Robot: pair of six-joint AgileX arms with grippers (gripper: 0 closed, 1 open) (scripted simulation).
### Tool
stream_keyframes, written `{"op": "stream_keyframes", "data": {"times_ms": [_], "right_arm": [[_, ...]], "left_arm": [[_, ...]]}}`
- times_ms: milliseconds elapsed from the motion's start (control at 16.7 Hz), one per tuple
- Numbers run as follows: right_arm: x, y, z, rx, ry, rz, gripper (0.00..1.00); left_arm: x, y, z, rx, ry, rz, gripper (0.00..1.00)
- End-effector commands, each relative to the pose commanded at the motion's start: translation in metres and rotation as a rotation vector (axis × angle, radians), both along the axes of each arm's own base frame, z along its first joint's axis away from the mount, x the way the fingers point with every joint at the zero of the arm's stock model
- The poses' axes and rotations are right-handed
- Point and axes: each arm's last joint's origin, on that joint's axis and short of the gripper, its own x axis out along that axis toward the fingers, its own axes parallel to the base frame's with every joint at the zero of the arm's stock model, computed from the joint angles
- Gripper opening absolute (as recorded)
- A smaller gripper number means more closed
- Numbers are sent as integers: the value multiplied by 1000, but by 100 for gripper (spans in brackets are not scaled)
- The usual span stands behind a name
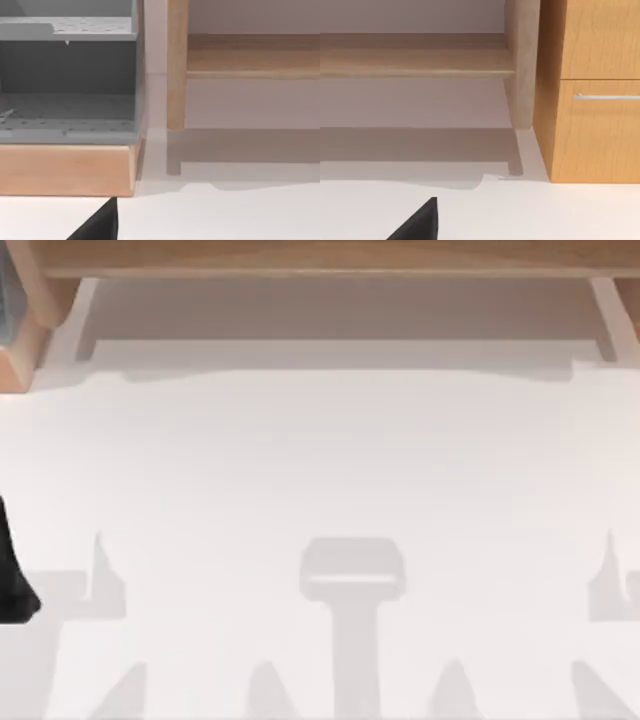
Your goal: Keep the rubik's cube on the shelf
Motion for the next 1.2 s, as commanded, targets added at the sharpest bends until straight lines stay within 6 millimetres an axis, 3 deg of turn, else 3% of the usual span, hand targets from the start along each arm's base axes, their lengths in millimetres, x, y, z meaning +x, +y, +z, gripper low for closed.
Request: {"op": "stream_keyframes", "data": {"times_ms": [240,480,660,840,960,1200], "right_arm": [[0,0,9,-24,-24,3,100],[8,-2,51,-164,-110,22,100],[31,-5,88,-333,-158,41,100],[74,-13,115,-535,-179,58,100],[113,-23,122,-680,-178,65,100],[198,-58,100,-976,-153,64,100]], "left_arm": [[0,0,0,0,0,0,100],[0,0,0,0,0,0,100],[0,0,0,0,0,0,100],[0,0,0,0,0,0,100],[0,0,0,0,0,0,100],[0,0,0,0,0,0,100]]}}
